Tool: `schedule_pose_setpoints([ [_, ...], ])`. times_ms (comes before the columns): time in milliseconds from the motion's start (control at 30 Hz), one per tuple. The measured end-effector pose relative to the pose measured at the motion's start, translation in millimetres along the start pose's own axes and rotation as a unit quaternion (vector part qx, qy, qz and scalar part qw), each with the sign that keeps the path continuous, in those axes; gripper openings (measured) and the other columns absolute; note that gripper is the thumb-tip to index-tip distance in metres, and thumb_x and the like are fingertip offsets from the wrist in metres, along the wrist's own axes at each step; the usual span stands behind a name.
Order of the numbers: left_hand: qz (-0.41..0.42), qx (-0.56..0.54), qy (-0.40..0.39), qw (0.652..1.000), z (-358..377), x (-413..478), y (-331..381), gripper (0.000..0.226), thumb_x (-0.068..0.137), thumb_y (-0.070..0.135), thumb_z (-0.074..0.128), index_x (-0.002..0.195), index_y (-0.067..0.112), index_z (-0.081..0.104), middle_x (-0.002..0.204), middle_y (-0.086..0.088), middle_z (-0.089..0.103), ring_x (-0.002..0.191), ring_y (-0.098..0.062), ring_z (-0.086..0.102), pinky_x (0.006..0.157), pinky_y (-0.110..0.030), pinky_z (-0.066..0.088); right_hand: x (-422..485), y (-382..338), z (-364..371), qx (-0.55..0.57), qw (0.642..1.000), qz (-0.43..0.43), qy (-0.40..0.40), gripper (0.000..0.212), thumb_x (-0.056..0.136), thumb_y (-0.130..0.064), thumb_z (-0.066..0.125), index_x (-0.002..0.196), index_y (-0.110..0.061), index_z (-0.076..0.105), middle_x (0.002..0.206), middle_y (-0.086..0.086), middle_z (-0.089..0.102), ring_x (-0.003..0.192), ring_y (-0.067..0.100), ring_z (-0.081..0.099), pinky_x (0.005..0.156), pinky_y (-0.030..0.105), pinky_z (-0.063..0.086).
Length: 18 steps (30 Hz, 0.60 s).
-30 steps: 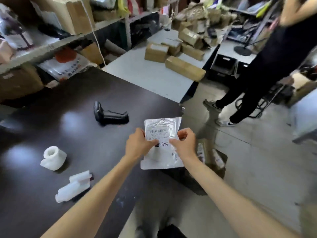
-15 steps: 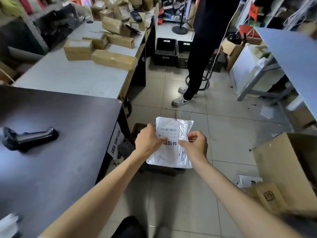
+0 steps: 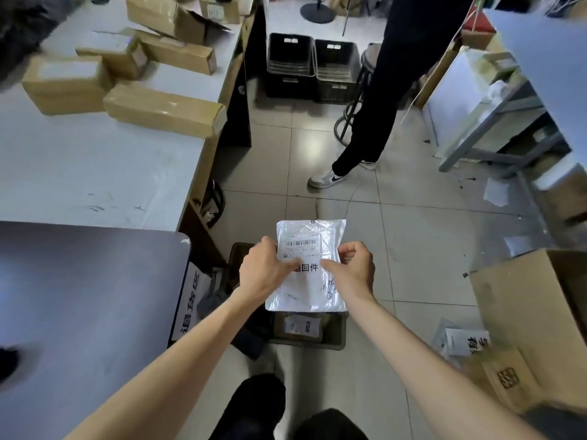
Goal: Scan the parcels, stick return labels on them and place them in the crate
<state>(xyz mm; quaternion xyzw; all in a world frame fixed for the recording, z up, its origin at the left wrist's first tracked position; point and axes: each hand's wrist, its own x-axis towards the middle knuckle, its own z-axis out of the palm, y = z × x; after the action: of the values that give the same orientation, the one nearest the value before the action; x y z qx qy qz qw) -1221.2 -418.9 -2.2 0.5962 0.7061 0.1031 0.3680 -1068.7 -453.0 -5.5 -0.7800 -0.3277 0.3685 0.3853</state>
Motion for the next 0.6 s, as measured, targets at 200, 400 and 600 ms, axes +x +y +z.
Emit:
schedule_pose_setpoints([
  [200,-0.025,0.014,-0.008,1.0,43.9,81.3,-25.2,0.045,0.08,0.049,0.07,0.103,0.015,0.052,0.1,0.003,0.064,0.082,-0.015,0.062,0.061,-0.028,0.047,71.4,34.8,53.4,-0.019,0.999,0.031,0.01,0.033,0.067,-0.004,0.079,0.082,-0.018,0.054,0.091,0.003,0.062,0.075,0.014,0.059,0.075,0.031,0.051],
  [400,-0.095,0.085,-0.033,0.991,109.0,136.6,-78.1,0.053,0.081,0.052,0.068,0.111,0.012,0.05,0.112,-0.003,0.06,0.1,-0.028,0.062,0.083,-0.042,0.051,122.6,106.0,112.1,-0.033,0.999,0.032,-0.018,0.036,0.072,0.003,0.075,0.082,-0.021,0.05,0.081,-0.008,0.057,0.071,0.003,0.055,0.056,0.004,0.04],
  [600,-0.053,0.164,-0.03,0.985,155.4,159.8,-123.8,0.052,0.086,0.045,0.062,0.125,0.013,0.047,0.123,-0.006,0.055,0.107,-0.027,0.057,0.08,-0.039,0.045,142.2,174.7,158.8,-0.103,0.994,0.018,-0.038,0.032,0.08,0.003,0.066,0.089,-0.019,0.043,0.095,0.0,0.055,0.092,0.022,0.055,0.067,0.028,0.039],
])
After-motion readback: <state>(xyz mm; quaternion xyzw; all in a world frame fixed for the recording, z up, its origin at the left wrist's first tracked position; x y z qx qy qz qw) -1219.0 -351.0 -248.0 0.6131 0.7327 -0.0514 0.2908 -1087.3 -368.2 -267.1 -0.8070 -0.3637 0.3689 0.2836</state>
